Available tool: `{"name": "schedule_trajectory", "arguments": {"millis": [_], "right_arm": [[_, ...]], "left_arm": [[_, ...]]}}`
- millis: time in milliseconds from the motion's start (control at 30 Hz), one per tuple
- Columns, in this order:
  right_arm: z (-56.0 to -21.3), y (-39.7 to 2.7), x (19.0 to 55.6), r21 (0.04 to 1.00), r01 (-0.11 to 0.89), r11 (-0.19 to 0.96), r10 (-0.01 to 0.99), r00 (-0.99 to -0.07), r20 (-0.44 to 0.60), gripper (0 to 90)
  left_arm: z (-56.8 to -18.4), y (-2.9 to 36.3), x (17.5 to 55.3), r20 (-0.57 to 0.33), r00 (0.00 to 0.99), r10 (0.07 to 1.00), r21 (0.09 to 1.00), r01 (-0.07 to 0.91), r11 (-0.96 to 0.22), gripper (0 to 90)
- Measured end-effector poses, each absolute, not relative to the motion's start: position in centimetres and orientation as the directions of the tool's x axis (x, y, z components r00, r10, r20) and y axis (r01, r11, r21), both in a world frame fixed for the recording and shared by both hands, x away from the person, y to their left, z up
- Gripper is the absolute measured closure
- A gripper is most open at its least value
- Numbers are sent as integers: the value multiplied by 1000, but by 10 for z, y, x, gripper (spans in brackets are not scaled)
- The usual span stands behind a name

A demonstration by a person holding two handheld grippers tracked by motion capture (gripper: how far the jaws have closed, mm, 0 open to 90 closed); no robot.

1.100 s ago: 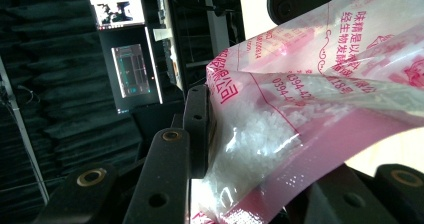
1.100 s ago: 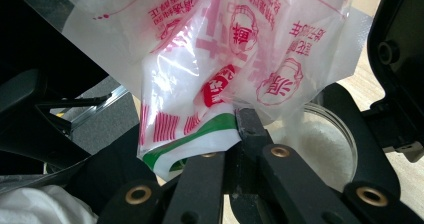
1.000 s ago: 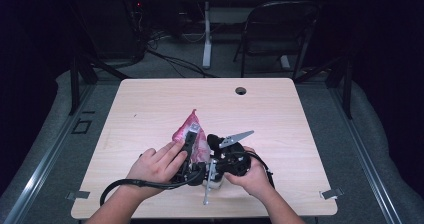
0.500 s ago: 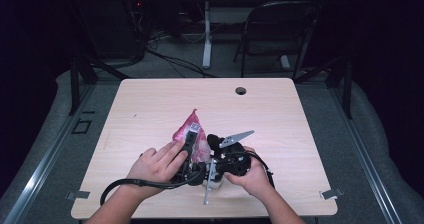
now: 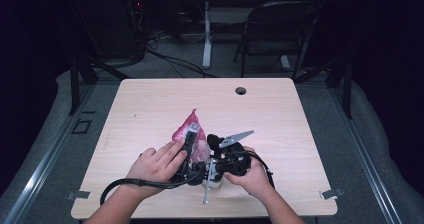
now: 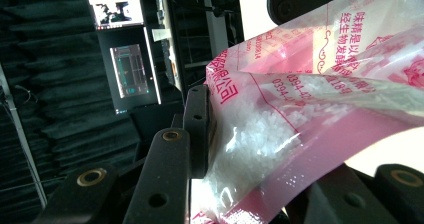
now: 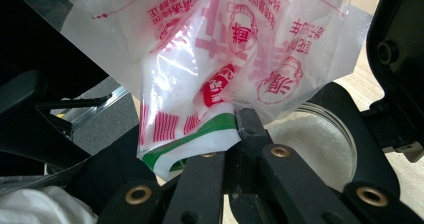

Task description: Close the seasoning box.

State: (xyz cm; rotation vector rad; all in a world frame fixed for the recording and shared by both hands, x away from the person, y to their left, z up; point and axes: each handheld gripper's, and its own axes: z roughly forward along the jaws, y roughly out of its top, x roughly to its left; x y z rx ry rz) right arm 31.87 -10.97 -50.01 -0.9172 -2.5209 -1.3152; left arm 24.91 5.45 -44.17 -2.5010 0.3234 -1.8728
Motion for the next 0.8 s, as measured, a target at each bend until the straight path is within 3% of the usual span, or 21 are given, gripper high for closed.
{"name": "schedule_trajectory", "arguments": {"millis": [800], "right_arm": [[-499,-110,318,689,582,432,456,-800,390,900]], "left_arm": [[-449,78,255,945,321,-59,-24,-112,-993,738]]}}
